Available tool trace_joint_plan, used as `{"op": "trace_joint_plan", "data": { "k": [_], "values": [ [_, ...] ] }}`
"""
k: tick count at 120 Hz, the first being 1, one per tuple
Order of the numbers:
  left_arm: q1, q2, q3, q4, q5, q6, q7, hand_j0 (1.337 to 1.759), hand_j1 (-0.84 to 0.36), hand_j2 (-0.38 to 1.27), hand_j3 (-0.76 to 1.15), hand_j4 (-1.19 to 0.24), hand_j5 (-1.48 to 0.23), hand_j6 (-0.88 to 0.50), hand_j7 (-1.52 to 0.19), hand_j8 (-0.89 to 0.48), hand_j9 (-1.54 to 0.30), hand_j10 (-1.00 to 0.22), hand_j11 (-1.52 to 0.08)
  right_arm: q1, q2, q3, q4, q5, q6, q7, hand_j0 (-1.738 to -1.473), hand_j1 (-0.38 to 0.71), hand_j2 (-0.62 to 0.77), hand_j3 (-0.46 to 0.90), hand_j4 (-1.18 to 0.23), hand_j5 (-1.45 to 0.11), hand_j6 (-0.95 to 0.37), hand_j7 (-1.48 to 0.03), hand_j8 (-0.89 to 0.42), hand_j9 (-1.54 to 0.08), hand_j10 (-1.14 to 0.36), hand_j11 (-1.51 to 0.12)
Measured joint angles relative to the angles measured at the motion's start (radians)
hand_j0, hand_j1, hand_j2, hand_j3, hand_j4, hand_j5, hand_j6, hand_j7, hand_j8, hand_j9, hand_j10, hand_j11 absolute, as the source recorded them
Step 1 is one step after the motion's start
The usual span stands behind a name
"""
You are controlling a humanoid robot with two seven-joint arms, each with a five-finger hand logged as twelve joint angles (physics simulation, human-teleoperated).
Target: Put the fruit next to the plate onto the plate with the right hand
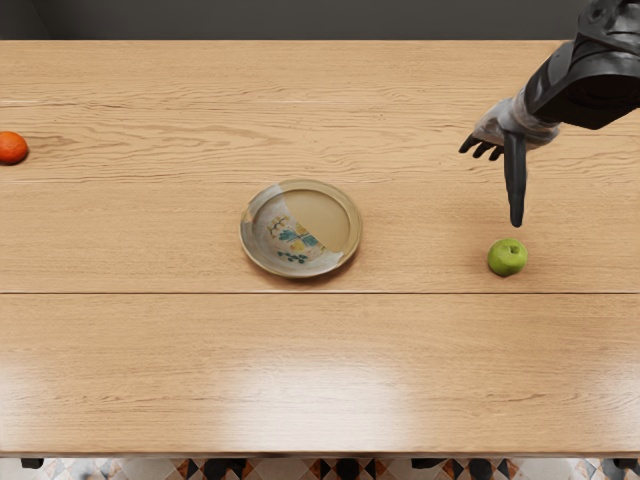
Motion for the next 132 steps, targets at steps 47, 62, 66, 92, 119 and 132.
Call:
{"op": "trace_joint_plan", "data": {
  "k": [47, 62, 66, 92, 119, 132],
  "values": [
    [0.000, 0.000, 0.002, 0.000, 0.000, 0.000, 0.000, 1.658, 0.33, 0.00, 0.00, -0.01, -0.02, -0.01, -0.02, -0.01, -0.02, -0.01, -0.02, -0.035, -0.109, 0.032, 0.298, -0.170, -0.277, 0.000, -1.658, -0.35, 0.00, 0.00, 0.00, 0.00, 0.00, 0.00, 0.00, 0.00, 0.00, 0.00],
    [0.000, 0.000, 0.002, 0.000, 0.000, 0.000, 0.000, 1.658, 0.33, 0.00, 0.00, -0.01, -0.02, -0.01, -0.02, -0.01, -0.02, -0.01, -0.02, -0.073, -0.123, 0.034, 0.363, -0.259, -0.424, 0.000, -1.658, -0.35, 0.00, 0.00, 0.00, 0.00, 0.00, 0.00, 0.00, 0.00, 0.00, 0.00],
    [0.001, 0.000, 0.002, 0.000, 0.000, 0.000, 0.000, 1.658, 0.33, 0.00, 0.00, -0.01, -0.02, -0.01, -0.02, -0.01, -0.02, -0.01, -0.02, -0.080, -0.125, 0.034, 0.378, -0.275, -0.448, 0.000, -1.658, -0.35, 0.00, 0.00, 0.00, 0.00, 0.00, 0.00, 0.00, 0.00, 0.00, 0.00],
    [0.001, 0.000, 0.003, 0.000, 0.000, 0.000, 0.000, 1.658, 0.33, 0.00, 0.00, -0.01, -0.02, -0.01, -0.02, -0.01, -0.02, -0.01, -0.02, -0.130, -0.176, 0.034, 0.463, -0.322, -0.504, 0.000, -1.658, -0.35, 0.00, 0.00, 0.00, 0.00, 0.00, 0.00, 0.00, 0.00, 0.00, 0.00],
    [0.000, 0.000, 0.003, -0.001, 0.000, 0.000, 0.000, 1.658, 0.33, 0.00, 0.00, -0.01, -0.02, -0.01, -0.02, -0.01, -0.02, -0.01, -0.02, -0.200, -0.204, 0.039, 0.481, -0.373, -0.548, 0.000, -1.658, -0.35, 0.00, 0.00, 0.00, 0.00, 0.00, 0.00, 0.00, 0.00, 0.00, 0.00],
    [0.000, 0.000, 0.002, -0.003, 0.000, 0.000, 0.000, 1.658, 0.33, 0.00, 0.00, -0.01, -0.02, -0.01, -0.02, -0.01, -0.02, -0.01, -0.02, -0.240, -0.207, 0.041, 0.481, -0.419, -0.635, 0.000, -1.658, -0.35, 0.00, 0.00, 0.00, 0.00, 0.00, 0.00, 0.00, 0.00, 0.00, 0.00]
  ]
}}
